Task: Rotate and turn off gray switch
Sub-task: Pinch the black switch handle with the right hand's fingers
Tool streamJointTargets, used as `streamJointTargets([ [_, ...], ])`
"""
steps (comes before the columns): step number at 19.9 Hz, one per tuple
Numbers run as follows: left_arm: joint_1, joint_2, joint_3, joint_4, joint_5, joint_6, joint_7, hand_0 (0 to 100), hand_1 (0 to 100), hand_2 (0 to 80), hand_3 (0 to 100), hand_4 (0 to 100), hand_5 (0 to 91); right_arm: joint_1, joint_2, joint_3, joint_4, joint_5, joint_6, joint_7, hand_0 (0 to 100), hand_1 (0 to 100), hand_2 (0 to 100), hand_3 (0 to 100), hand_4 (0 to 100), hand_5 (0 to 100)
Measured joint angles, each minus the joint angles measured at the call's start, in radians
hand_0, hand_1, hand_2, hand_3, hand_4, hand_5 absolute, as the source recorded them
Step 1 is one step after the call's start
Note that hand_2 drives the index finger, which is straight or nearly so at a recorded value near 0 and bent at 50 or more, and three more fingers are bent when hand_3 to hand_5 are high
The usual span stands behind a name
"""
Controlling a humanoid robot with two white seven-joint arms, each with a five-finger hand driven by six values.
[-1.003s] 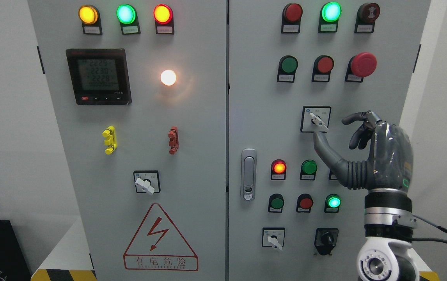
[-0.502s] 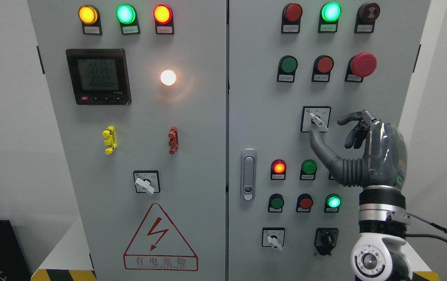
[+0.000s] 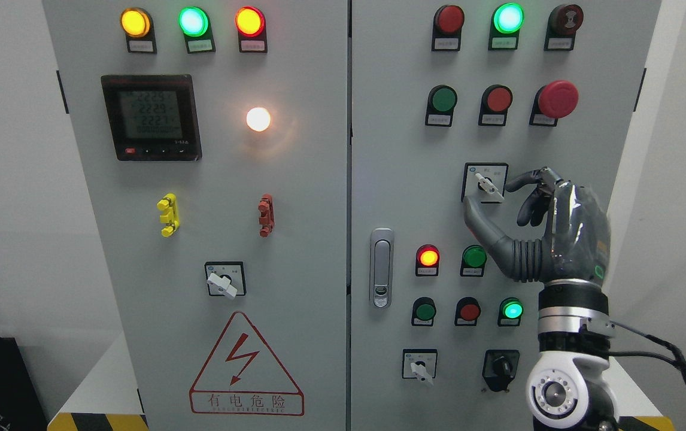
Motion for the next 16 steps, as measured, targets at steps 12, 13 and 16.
streamJointTargets([
  [12, 0.0, 0.0, 0.0, 0.0, 0.0, 0.0, 0.0, 12, 39, 0.0, 0, 0, 0.0, -0.013, 0.003, 0.012, 0.011, 0.002, 0.005, -0.002, 3, 46, 56, 93, 94, 100],
  [13, 0.0, 0.0, 0.0, 0.0, 0.0, 0.0, 0.0, 12, 39, 0.0, 0, 0, 0.0, -0.013, 0.003, 0.013, 0.012, 0.002, 0.005, -0.002, 3, 47, 56, 93, 94, 100],
  [16, 0.0, 0.0, 0.0, 0.0, 0.0, 0.0, 0.0, 12, 39, 0.0, 0, 0, 0.0, -0.014, 0.003, 0.015, 0.013, 0.004, 0.006, -0.002, 3, 47, 56, 93, 94, 100],
])
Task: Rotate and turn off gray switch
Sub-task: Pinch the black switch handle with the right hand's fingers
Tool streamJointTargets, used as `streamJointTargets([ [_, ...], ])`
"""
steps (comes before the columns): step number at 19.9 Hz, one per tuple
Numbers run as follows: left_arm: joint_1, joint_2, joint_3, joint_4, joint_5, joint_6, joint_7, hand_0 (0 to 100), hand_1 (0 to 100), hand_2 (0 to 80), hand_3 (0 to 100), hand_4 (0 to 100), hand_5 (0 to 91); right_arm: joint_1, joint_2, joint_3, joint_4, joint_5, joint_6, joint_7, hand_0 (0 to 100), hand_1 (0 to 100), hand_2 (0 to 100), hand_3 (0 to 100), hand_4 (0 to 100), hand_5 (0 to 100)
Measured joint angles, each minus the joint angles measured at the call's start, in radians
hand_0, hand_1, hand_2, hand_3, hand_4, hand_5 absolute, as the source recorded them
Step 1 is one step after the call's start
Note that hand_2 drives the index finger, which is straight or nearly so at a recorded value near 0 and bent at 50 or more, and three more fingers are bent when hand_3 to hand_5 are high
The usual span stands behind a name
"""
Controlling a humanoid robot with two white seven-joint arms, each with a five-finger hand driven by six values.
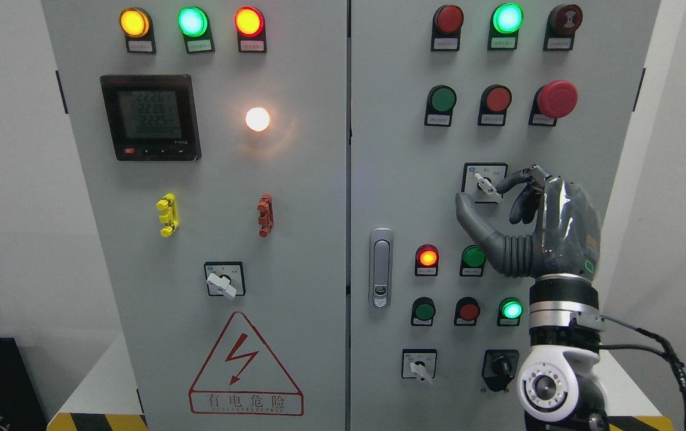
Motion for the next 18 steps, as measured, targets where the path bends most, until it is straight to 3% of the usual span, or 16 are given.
streamJointTargets([
  [18, 0.0, 0.0, 0.0, 0.0, 0.0, 0.0, 0.0, 12, 39, 0.0, 0, 0, 0.0, -0.01, 0.001, 0.002, 0.01, 0.006, 0.02, -0.001, 5, 48, 55, 92, 94, 100],
])
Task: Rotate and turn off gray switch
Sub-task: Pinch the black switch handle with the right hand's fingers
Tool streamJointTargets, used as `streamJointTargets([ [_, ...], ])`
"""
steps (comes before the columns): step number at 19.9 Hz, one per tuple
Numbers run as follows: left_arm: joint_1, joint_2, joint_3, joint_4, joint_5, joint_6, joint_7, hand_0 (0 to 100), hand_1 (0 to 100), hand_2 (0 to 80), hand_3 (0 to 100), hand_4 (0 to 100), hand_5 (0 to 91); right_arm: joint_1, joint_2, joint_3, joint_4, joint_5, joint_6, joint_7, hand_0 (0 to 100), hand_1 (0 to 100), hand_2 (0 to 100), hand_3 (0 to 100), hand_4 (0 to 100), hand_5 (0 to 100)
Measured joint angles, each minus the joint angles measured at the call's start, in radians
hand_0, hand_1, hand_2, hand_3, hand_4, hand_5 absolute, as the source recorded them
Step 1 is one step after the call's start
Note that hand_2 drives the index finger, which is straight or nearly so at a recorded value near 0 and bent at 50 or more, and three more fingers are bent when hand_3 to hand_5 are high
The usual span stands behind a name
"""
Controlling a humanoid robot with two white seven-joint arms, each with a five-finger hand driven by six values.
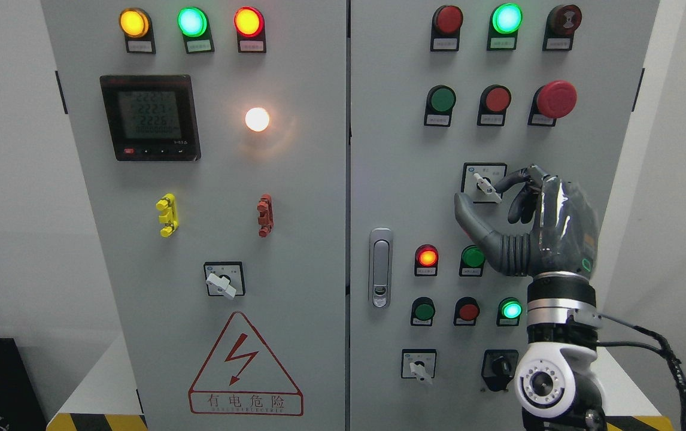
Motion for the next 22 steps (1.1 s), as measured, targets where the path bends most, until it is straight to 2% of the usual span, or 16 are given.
streamJointTargets([
  [4, 0.0, 0.0, 0.0, 0.0, 0.0, 0.0, 0.0, 12, 39, 0.0, 0, 0, 0.0, -0.003, 0.0, 0.0, 0.001, 0.0, 0.002, 0.001, 6, 47, 55, 92, 94, 100],
  [12, 0.0, 0.0, 0.0, 0.0, 0.0, 0.0, 0.0, 12, 39, 0.0, 0, 0, 0.0, -0.009, 0.0, -0.002, 0.003, 0.0, 0.004, -0.012, 17, 46, 57, 94, 94, 100],
  [22, 0.0, 0.0, 0.0, 0.0, 0.0, 0.0, 0.0, 12, 39, 0.0, 0, 0, 0.0, -0.011, 0.0, -0.001, 0.004, 0.0, 0.011, -0.014, 18, 47, 57, 94, 94, 100],
])
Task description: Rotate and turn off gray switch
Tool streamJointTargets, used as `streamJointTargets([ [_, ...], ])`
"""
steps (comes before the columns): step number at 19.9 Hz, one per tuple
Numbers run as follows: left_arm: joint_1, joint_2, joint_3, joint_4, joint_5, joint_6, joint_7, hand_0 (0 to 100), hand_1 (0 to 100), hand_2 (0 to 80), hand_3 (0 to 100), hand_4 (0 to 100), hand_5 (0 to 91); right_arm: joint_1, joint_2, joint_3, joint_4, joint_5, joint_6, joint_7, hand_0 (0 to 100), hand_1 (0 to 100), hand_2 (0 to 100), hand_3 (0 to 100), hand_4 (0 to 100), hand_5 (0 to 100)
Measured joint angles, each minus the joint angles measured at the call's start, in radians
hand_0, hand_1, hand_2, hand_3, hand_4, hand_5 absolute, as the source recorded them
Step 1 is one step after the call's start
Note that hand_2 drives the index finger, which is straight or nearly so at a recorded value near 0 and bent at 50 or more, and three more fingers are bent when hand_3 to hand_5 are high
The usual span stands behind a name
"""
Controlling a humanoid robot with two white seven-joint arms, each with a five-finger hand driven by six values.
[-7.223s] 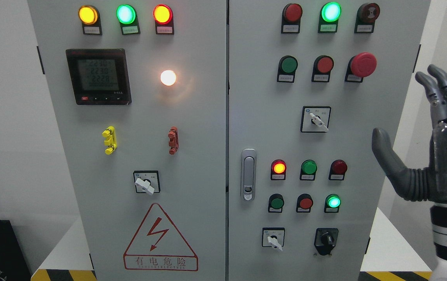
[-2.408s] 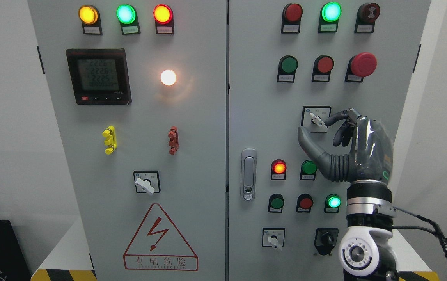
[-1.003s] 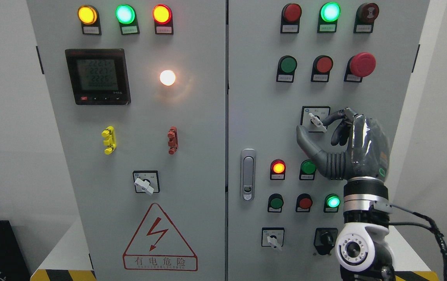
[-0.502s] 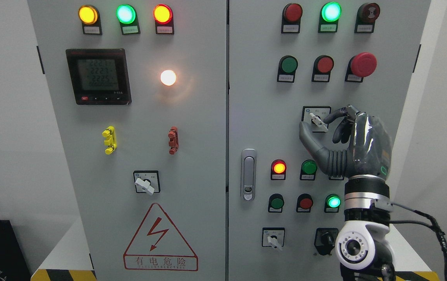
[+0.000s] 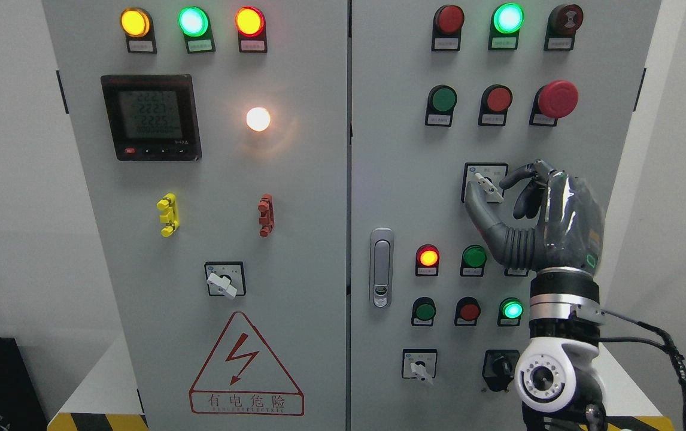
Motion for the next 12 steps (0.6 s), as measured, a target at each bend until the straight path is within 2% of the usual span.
streamJointTargets([
  [12, 0.0, 0.0, 0.0, 0.0, 0.0, 0.0, 0.0, 12, 39, 0.0, 0, 0, 0.0, -0.002, -0.001, 0.001, 0.006, 0.001, 0.012, 0.0, 17, 49, 58, 95, 94, 100],
])
